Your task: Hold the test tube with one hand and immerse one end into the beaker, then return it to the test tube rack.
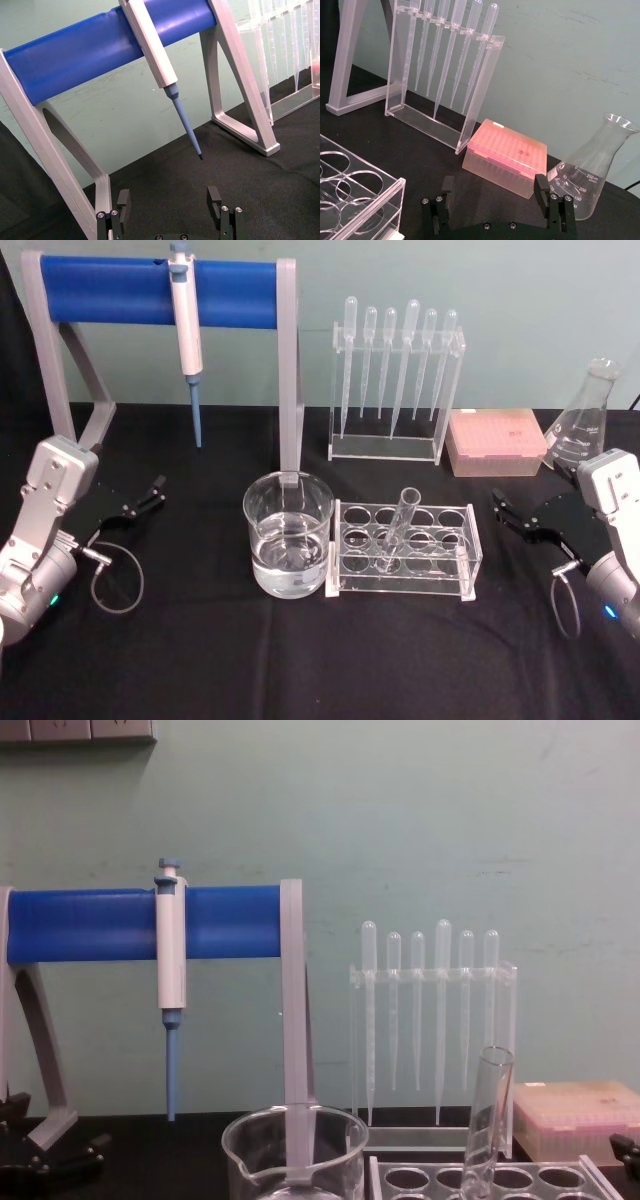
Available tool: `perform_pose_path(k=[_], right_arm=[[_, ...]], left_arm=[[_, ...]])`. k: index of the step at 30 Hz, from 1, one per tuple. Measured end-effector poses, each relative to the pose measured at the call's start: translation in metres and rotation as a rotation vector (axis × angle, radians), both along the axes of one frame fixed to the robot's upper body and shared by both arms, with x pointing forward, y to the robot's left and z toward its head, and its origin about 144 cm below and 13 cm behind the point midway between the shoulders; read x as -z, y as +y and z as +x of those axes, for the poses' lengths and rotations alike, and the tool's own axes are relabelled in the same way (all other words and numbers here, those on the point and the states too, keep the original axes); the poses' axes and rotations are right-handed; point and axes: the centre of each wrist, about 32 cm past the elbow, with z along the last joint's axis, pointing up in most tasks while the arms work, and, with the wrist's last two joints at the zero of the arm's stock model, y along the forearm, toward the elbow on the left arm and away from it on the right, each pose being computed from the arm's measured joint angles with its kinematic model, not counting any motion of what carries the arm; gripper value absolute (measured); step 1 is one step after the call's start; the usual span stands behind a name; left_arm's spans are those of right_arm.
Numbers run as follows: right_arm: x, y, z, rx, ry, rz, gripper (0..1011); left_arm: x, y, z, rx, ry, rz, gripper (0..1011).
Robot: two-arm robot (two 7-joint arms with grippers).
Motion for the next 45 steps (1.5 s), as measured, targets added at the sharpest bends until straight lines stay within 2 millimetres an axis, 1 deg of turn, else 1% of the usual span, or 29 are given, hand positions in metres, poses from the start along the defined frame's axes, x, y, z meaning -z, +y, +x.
perform_pose_path(k=[45], right_arm=[[0.0000,0.0000,0.0000,0.000,0.000,0.000,1000]], left_arm=[[0.0000,0.0000,0.0000,0.000,0.000,0.000,1000]])
